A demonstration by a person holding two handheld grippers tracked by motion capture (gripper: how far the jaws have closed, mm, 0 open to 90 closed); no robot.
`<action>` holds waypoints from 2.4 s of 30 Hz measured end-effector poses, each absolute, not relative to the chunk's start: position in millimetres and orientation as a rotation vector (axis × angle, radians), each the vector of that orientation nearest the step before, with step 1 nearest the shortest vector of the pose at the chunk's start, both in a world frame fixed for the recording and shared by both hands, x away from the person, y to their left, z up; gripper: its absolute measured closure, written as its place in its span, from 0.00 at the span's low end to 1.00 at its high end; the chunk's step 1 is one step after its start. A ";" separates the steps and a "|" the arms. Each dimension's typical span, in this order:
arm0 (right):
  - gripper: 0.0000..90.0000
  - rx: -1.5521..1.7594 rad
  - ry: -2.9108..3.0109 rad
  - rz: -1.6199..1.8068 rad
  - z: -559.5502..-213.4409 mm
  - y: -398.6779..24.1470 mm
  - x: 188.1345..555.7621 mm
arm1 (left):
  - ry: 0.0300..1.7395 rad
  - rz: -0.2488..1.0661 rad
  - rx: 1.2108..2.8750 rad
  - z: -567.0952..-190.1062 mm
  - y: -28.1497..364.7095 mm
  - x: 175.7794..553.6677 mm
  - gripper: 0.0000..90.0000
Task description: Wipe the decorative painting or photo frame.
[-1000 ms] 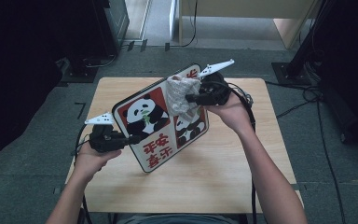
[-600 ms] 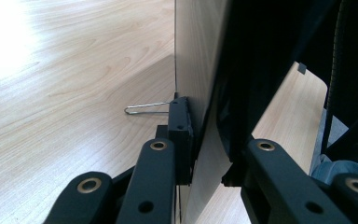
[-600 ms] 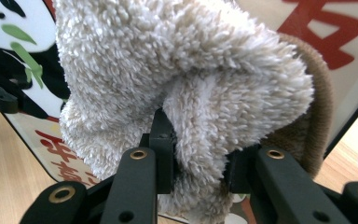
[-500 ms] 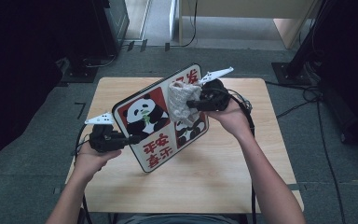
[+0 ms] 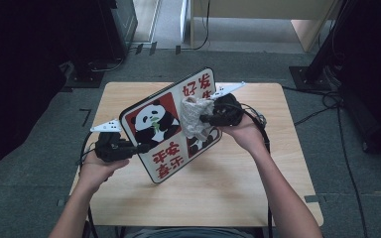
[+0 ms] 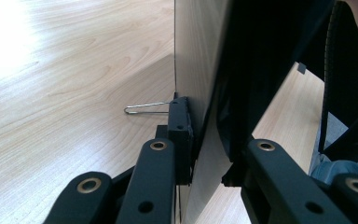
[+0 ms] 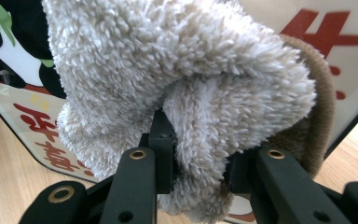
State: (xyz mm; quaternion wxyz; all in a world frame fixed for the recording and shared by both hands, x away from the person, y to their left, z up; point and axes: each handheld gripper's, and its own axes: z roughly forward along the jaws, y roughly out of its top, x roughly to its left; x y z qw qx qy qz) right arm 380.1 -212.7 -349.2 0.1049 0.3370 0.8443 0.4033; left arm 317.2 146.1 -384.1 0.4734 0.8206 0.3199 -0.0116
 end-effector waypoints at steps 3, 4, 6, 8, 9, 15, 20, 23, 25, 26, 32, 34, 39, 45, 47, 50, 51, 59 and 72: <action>0.77 0.992 2.489 1.179 -352.6 -213.2 379.1 | 0.784 -0.030 2.007 -384.0 145.9 317.1 0.88; 0.77 0.999 2.488 1.174 -354.6 -213.3 378.5 | 0.783 -0.027 2.008 -383.9 145.8 317.1 0.88; 0.77 0.982 2.487 1.168 -357.7 -213.9 378.4 | 0.783 -0.030 2.008 -383.8 145.7 316.8 0.88; 0.77 0.984 2.485 1.161 -360.0 -213.8 377.3 | 0.780 -0.031 2.009 -383.8 145.7 316.8 0.88; 0.77 0.986 2.487 1.157 -361.3 -213.8 376.8 | 0.780 -0.030 2.010 -383.8 145.8 316.8 0.88; 0.77 0.996 2.496 1.155 -368.4 -214.5 375.1 | 0.780 -0.033 2.012 -383.7 146.1 317.3 0.88; 0.77 0.989 2.491 1.168 -376.3 -215.5 372.8 | 0.778 -0.038 2.012 -384.0 146.2 317.2 0.88; 0.77 0.994 2.497 1.166 -381.7 -216.6 371.5 | 0.778 -0.040 2.012 -384.0 146.2 317.3 0.88; 0.77 0.990 2.495 1.169 -382.9 -216.8 371.5 | 0.778 -0.039 2.012 -384.0 146.2 317.3 0.88; 0.77 1.008 2.495 1.166 -385.8 -217.1 369.9 | 0.779 -0.040 2.011 -384.0 146.2 317.2 0.88; 0.77 1.023 2.506 1.161 -393.5 -217.8 368.1 | 0.782 -0.049 2.009 -384.2 146.6 317.4 0.87; 0.77 1.013 2.508 1.155 -398.2 -218.6 367.7 | 0.782 -0.050 2.009 -384.3 146.7 317.7 0.87; 0.77 1.048 2.533 1.139 -407.4 -220.1 367.3 | 0.778 -0.052 2.010 -384.2 146.9 318.1 0.87; 0.77 1.060 2.546 1.117 -419.4 -222.3 366.6 | 0.776 -0.056 2.010 -384.5 147.0 318.1 0.87; 0.77 1.064 2.549 1.112 -421.7 -222.4 366.2 | 0.775 -0.055 2.009 -384.5 146.9 318.1 0.87; 0.77 1.073 2.554 1.100 -427.4 -222.6 365.7 | 0.775 -0.059 2.006 -384.6 147.0 318.5 0.87; 0.77 1.072 2.556 1.091 -431.2 -223.1 365.1 | 0.775 -0.059 2.006 -384.5 146.9 318.5 0.87; 0.77 1.071 2.584 1.007 -445.0 -223.7 360.3 | 0.775 -0.056 2.002 -384.8 146.9 318.6 0.87; 0.77 1.064 2.594 1.004 -454.6 -226.4 357.3 | 0.789 -0.030 2.005 -383.6 145.3 315.9 0.87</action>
